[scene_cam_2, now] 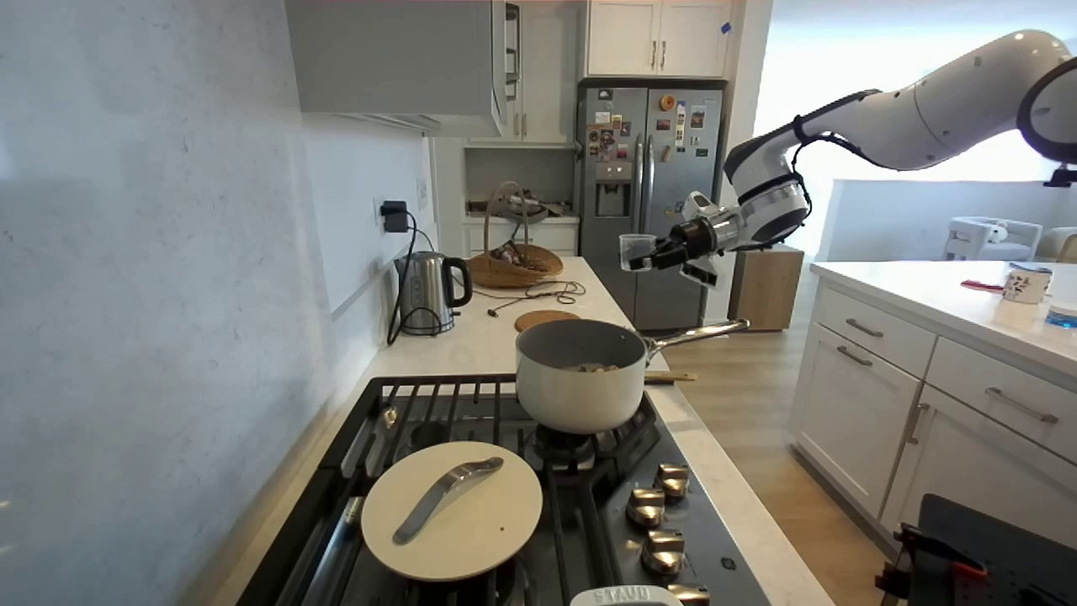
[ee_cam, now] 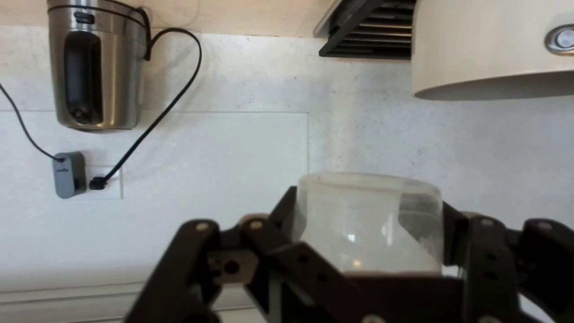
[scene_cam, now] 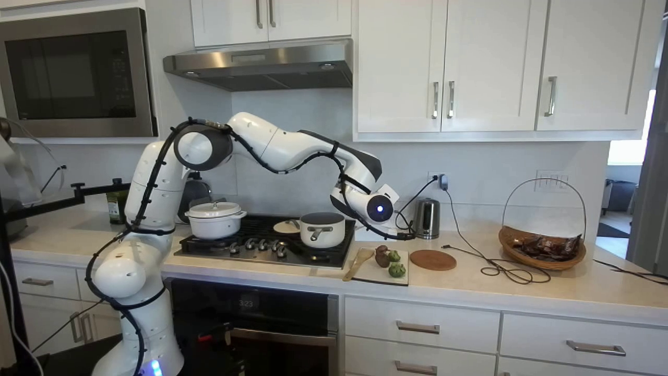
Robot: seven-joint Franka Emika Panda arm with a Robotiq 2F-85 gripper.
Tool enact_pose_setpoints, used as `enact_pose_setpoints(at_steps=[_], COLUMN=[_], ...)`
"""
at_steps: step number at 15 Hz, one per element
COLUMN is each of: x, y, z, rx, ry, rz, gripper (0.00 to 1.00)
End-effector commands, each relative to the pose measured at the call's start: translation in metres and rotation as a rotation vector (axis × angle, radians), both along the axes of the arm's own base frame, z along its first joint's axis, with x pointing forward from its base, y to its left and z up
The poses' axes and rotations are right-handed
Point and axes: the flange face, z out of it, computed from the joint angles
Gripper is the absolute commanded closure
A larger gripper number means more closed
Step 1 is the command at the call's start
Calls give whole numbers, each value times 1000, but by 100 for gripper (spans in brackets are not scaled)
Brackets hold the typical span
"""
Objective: Pour contents from the clear cup into the white pot
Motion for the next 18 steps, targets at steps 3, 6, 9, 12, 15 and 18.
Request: enact_pose_setpoints(at_steps=[3,6,9,12,15,18], x=[-28,-39,-49,-58,-61,-60], y=[18,25,26,16,5,0], z=[-22,-34,-40,-42,-52,-65], rx=[38,42,37,43,43,43], ry=[-28,-28,-21,-7,18,38], rz=[-149,-194,-222,-239,-248,-249], gripper=[65,65,65,65,65,65])
